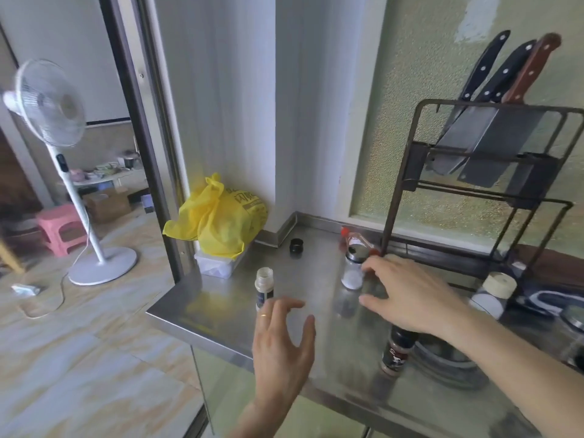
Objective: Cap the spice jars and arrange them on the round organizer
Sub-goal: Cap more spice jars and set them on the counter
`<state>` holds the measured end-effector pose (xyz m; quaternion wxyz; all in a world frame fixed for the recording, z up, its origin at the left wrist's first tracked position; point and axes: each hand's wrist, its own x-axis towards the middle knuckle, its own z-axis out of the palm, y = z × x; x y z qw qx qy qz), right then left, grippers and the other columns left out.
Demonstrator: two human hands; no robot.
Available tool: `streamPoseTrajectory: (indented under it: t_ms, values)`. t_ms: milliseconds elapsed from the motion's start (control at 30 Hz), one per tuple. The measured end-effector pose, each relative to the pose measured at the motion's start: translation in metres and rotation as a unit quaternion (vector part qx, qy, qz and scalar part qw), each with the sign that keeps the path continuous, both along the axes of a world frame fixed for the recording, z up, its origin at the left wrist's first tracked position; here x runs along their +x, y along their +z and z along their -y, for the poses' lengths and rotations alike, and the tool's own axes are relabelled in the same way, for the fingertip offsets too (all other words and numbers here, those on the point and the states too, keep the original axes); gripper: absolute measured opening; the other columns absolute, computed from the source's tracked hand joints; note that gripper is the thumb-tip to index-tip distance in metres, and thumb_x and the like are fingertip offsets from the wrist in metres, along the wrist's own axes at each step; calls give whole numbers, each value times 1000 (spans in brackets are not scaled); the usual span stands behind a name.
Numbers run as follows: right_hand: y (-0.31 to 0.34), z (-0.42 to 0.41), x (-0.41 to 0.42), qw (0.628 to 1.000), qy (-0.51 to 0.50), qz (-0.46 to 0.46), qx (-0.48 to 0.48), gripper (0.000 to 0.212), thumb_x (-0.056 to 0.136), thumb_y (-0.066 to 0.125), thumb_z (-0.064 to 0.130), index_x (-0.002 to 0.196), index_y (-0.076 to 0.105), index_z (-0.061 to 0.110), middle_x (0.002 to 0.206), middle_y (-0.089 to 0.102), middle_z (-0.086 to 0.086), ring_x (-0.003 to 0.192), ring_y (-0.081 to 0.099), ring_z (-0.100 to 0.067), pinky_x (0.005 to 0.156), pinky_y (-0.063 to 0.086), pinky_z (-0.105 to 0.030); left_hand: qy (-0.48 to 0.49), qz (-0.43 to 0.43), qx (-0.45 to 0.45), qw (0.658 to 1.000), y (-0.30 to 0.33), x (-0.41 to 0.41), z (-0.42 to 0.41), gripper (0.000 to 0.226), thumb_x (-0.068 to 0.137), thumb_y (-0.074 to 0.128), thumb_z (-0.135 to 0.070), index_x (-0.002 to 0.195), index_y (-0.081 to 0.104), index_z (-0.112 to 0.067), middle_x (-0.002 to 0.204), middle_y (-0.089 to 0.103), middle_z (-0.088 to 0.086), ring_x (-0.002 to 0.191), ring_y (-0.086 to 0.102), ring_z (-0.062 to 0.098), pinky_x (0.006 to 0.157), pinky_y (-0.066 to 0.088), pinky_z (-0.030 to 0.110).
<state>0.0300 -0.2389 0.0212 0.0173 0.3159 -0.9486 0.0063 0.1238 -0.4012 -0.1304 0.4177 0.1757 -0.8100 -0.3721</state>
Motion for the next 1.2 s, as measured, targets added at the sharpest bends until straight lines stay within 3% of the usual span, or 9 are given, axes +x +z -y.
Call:
streamPoseTrajectory:
  t_ms: [167, 333, 433, 567, 633, 733, 967, 1100, 1200]
  values:
    - [-24, 102, -27, 998, 55, -33, 12, 39, 98, 56, 31, 135, 51, 19, 127, 56, -9, 122, 57, -35, 91, 49, -43, 98, 16, -2, 995, 22, -18, 56, 53, 78, 80, -31, 125, 55, -33, 135, 47, -4, 123, 49, 21, 91, 54, 44]
    - [-68, 183, -90, 998, 16, 22, 65, 50, 95, 55, 9, 143, 42, 16, 136, 46, -17, 123, 52, -40, 86, 47, -43, 22, 158, 21, 987, 8, -43, 91, 83, 78, 77, -44, 146, 34, -24, 145, 49, -6, 129, 53, 21, 85, 40, 25]
    - [-89, 211, -136, 995, -16, 48, 89, 70, 93, 59, 5, 155, 31, 24, 153, 30, -18, 131, 47, -41, 97, 48, -44, -2, 181, 39, 983, -8, -52, 104, 68, 76, 78, -44, 133, 44, -28, 126, 66, -13, 117, 65, 13, 80, 42, 23]
    - [-105, 233, -177, 990, -25, 66, 119, 89, 92, 62, 1, 162, 16, 32, 171, -4, -14, 147, 31, -44, 112, 44, -48, 2, 177, 85, 981, -13, -56, 112, 37, 70, 82, -43, 91, 52, -44, 86, 72, -16, 89, 71, 4, 72, 47, 20]
    - [-113, 238, -187, 988, -15, 72, 135, 84, 93, 59, 0, 162, 19, 29, 171, 2, -14, 146, 33, -45, 112, 44, -47, 7, 162, 108, 981, -12, -57, 114, 33, 66, 83, -44, 86, 56, -42, 82, 72, -17, 84, 70, -1, 74, 51, 19]
    - [-118, 235, -184, 988, 20, 62, 139, 58, 92, 61, 0, 146, 45, 14, 149, 41, -18, 132, 52, -41, 105, 48, -43, 15, 155, 119, 981, -9, -58, 118, 34, 67, 83, -47, 92, 63, -36, 87, 73, -16, 84, 69, -2, 79, 55, 28]
    - [-80, 200, -141, 991, 40, 114, -51, 32, 85, 70, 19, 116, 62, 20, 124, 61, -8, 105, 63, -29, 83, 51, -35, -3, 116, 112, 987, 14, -44, 96, 36, 70, 87, -38, 98, 65, -45, 96, 65, -15, 81, 66, -5, 77, 56, 24]
    - [-16, 149, -92, 915, 53, 270, -295, 23, 84, 81, 26, 103, 72, 17, 99, 77, -14, 72, 65, -18, 75, 58, -40, -36, 67, 144, 987, 37, -26, 62, 40, 70, 86, -34, 105, 68, -40, 94, 72, -17, 82, 68, -2, 77, 59, 27]
    - [28, 90, -55, 884, 68, 282, -366, 26, 74, 91, 26, 88, 71, 18, 77, 71, -1, 69, 60, -9, 67, 48, -30, -72, 19, 186, 980, 58, -12, 30, 37, 69, 87, -27, 98, 66, -38, 89, 76, -19, 76, 71, 3, 71, 62, 35]
